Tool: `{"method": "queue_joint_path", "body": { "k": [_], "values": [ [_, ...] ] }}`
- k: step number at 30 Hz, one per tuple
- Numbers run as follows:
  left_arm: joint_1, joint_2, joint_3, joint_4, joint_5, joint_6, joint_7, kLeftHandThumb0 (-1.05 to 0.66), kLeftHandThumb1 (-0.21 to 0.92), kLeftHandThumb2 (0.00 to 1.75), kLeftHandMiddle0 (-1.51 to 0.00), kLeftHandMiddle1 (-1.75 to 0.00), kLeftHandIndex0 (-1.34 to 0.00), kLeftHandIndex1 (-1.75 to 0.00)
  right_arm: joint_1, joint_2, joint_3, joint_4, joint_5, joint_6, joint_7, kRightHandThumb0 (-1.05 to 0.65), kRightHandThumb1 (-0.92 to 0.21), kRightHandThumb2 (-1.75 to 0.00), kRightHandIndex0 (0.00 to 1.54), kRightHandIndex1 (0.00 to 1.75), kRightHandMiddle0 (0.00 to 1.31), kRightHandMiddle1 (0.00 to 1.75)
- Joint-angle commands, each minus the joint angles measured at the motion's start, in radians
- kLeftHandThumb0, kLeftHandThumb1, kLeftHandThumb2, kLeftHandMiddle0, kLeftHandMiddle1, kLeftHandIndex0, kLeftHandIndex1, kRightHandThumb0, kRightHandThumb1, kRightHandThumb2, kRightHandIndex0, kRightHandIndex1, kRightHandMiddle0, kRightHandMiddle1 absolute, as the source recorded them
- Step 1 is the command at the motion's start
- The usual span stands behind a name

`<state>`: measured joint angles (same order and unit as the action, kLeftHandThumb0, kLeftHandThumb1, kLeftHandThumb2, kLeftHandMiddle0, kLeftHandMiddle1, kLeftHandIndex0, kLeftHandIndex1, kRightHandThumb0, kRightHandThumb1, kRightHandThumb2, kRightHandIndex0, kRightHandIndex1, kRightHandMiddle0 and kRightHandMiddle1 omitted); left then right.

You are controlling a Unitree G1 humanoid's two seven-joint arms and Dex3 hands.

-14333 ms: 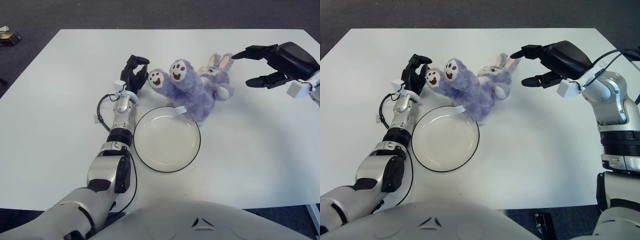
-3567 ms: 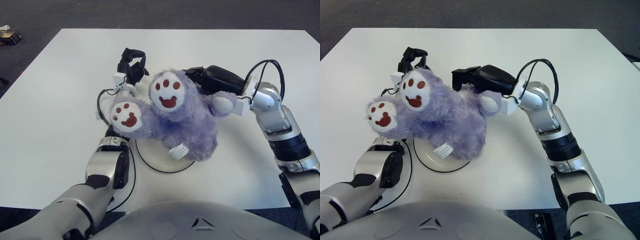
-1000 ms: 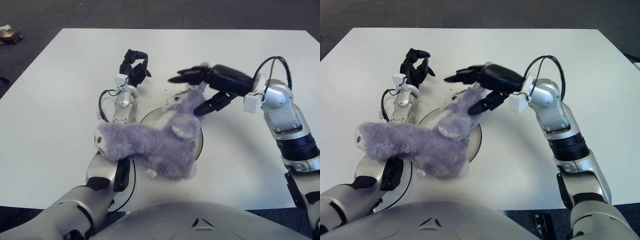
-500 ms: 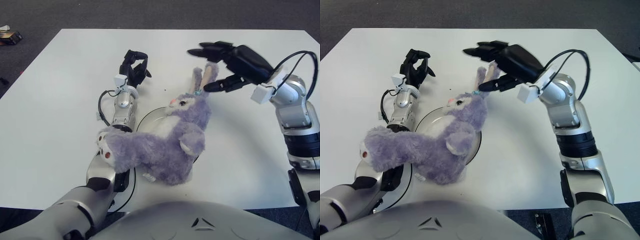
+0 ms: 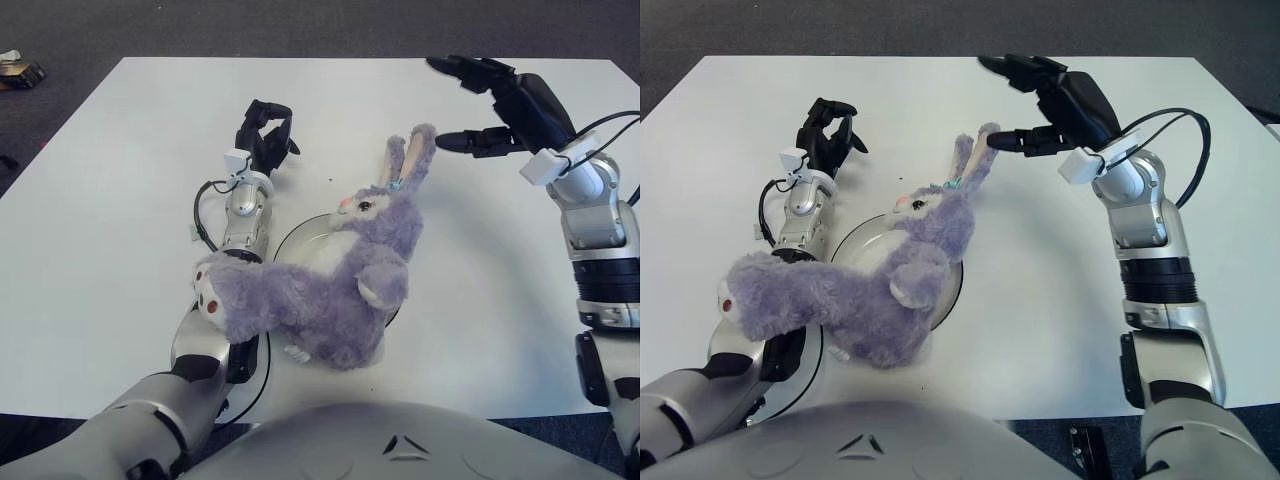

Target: Put the doll into the plate.

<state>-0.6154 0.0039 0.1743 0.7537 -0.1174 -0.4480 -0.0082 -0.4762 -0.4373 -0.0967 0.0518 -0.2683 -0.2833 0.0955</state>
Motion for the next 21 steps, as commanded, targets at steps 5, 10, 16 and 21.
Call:
{"method": "queue_joint_path", "body": {
  "k": [5, 10, 16, 21],
  "values": [
    [0.01, 0.017, 0.006, 0.007, -0.001, -0.004, -0.005, -0.36, 0.92, 0.26, -0.85, -1.75, -0.47, -1.46, 0.038, 0.059, -0.071, 0.011, 0.127, 0.019, -0.038, -0.31, -0.92, -0.35, 0.65, 0.04, 0.58, 0.08],
    [0.008, 0.021, 0.007, 0.015, -0.002, -0.006, -0.006, -0.36, 0.92, 0.26, -0.85, -1.75, -0.48, -1.46, 0.042, 0.107, -0.124, 0.04, 0.253, 0.053, -0.036, -0.32, -0.92, -0.41, 0.73, 0.06, 0.62, 0.11],
    [0.003, 0.027, 0.01, 0.033, -0.003, -0.012, -0.011, -0.36, 0.92, 0.26, -0.85, -1.75, -0.48, -1.46, 0.047, 0.132, -0.163, 0.064, 0.367, 0.082, -0.012, -0.33, -0.92, -0.41, 0.85, 0.1, 0.62, 0.43],
    [-0.003, 0.031, 0.014, 0.052, -0.004, -0.02, -0.015, -0.36, 0.92, 0.26, -0.85, -1.75, -0.48, -1.46, 0.046, 0.132, -0.173, 0.087, 0.393, 0.105, -0.01, -0.34, -0.92, -0.44, 0.94, 0.13, 0.32, 1.49]
  ]
}}
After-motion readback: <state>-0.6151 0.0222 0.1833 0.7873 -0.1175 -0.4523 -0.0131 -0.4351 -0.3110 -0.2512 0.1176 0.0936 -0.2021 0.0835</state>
